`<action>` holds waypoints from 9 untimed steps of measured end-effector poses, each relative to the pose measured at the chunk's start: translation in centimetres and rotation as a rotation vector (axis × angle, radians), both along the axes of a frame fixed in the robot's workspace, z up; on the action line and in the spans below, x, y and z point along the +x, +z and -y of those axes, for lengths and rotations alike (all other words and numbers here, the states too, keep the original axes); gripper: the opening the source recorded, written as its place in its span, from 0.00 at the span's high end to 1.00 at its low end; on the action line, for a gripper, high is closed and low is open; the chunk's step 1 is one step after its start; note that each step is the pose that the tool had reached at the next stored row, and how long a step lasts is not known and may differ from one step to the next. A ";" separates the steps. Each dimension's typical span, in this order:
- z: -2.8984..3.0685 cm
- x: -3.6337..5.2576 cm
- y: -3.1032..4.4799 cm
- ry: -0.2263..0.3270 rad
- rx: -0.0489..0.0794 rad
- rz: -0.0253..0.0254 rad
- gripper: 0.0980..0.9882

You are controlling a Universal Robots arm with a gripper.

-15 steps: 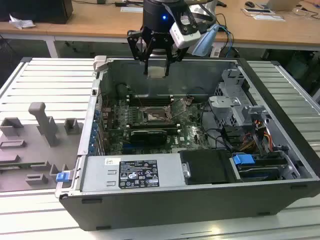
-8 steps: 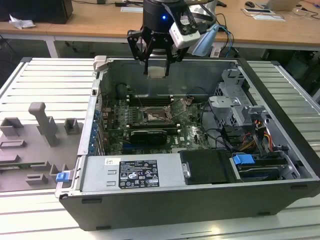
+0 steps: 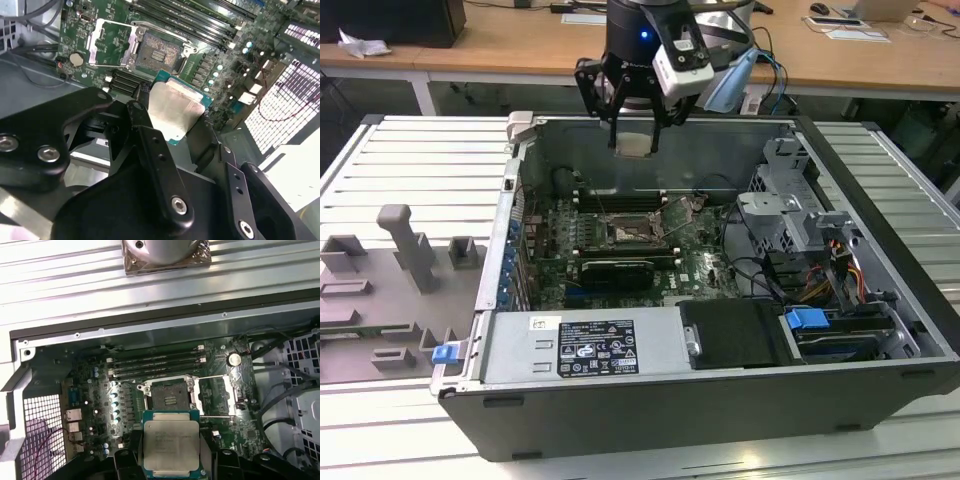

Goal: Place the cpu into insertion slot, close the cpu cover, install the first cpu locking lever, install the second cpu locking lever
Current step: 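Place the cpu into insertion slot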

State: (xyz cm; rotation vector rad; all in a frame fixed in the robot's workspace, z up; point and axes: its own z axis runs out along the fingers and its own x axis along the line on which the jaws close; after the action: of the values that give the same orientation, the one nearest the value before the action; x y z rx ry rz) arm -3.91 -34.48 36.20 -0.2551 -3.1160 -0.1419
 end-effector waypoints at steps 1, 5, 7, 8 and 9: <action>0.00 0.00 0.00 -0.014 0.000 0.0000 0.50; 0.00 0.00 -0.01 -0.102 0.000 0.0000 0.50; 0.00 0.00 -0.01 -0.130 0.000 0.0001 0.50; 0.00 0.00 -0.01 -0.139 0.000 0.0000 0.50; 0.00 0.00 -0.01 -0.155 0.000 0.0000 0.50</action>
State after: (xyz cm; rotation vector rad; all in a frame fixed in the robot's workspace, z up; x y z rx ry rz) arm -3.91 -34.48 36.18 -0.4961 -3.0939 -0.1425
